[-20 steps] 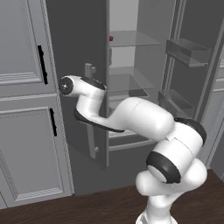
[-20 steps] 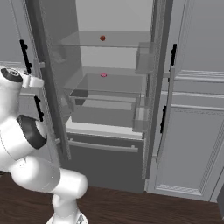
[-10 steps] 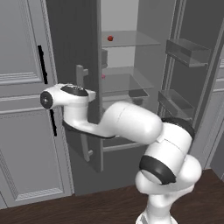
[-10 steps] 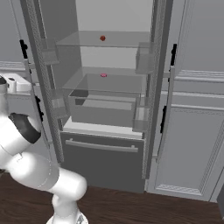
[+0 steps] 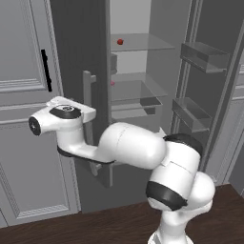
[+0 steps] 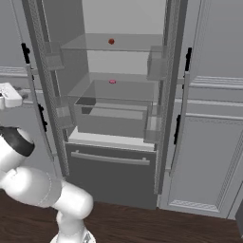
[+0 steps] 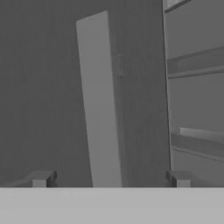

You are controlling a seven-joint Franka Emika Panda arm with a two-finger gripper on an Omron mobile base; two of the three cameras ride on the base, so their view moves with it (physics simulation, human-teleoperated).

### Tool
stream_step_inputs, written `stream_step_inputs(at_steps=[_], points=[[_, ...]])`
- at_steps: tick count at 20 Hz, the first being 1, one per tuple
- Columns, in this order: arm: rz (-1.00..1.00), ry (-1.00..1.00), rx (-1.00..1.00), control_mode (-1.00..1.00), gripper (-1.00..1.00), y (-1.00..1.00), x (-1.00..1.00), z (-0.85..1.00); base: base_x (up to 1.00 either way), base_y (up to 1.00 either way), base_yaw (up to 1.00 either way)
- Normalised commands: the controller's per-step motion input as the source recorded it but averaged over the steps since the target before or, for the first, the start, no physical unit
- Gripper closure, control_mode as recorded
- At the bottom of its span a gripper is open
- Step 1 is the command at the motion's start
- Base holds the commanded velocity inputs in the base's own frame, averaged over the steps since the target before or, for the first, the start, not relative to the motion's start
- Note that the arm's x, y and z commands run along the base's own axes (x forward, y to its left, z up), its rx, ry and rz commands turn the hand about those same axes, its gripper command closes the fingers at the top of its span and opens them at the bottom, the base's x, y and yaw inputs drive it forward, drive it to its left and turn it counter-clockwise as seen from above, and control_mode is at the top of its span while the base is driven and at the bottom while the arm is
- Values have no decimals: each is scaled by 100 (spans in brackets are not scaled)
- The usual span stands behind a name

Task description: Take the strawberry from the fridge and place it on top of the pancake, located on the dining counter.

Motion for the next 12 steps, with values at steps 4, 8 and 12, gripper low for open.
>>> stream_step_inputs(at_steps=[4,8,12], points=[[3,-2,1,-100,-100,-18,-100,2,0,0,0],[4,-14,28,-100,-100,-91,-96,3,0,0,0],[25,-3,61,-100,-100,-90,-18,9,0,0,0]])
